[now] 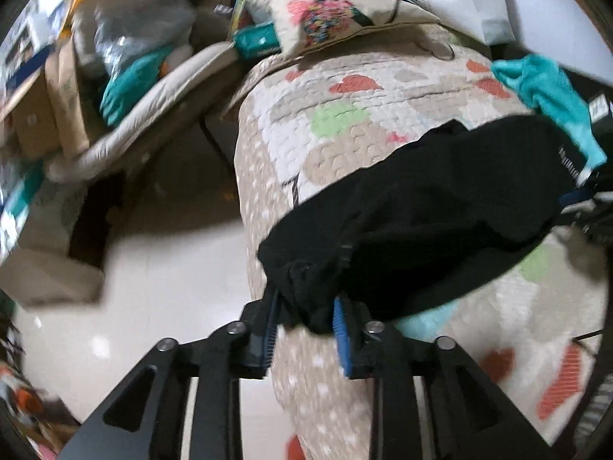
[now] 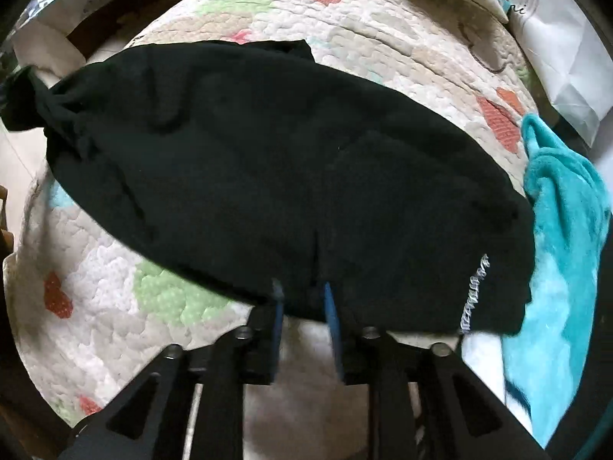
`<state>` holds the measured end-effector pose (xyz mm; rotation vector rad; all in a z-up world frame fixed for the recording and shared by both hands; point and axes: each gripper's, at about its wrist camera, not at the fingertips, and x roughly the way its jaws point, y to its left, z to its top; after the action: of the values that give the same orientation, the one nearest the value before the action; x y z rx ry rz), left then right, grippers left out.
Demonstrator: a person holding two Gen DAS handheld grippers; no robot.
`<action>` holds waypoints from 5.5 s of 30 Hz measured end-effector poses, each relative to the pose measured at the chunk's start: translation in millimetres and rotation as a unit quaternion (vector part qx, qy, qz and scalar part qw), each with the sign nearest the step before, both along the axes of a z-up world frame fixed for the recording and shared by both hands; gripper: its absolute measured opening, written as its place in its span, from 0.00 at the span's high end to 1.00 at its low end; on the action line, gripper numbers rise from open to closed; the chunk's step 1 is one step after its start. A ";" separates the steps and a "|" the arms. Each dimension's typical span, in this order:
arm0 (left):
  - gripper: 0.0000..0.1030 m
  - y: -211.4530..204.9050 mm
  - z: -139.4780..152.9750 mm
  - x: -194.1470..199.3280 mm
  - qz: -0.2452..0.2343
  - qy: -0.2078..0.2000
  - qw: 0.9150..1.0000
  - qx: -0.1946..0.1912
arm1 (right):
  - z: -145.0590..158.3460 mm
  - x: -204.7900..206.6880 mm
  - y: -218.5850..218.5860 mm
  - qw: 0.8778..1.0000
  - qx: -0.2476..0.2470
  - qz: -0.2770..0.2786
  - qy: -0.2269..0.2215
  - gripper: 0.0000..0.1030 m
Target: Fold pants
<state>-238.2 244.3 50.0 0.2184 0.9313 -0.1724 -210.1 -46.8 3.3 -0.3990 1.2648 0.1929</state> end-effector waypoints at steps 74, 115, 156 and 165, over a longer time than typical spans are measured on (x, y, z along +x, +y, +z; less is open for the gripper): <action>0.48 130.1 -47.3 38.1 0.308 0.004 0.910 -0.278 | 48.0 98.3 43.7 0.963 0.157 -0.135 -0.169 0.61; 0.48 121.3 -78.5 72.9 0.353 0.039 0.906 -0.229 | 20.3 93.9 30.6 0.984 0.106 -0.113 -0.090 0.53; 0.40 113.5 -137.3 5.8 0.404 0.128 0.834 -0.352 | -9.6 88.3 292.1 0.961 0.047 0.270 -0.025 0.22; 0.40 106.1 -136.1 12.1 0.394 0.117 0.845 -0.342 | -53.6 110.0 329.8 0.954 -0.003 0.299 0.008 0.20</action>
<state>-226.1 350.4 -86.0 -0.8696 1.0762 0.2453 -100.1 283.0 -50.3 -0.7820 1.1309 0.7082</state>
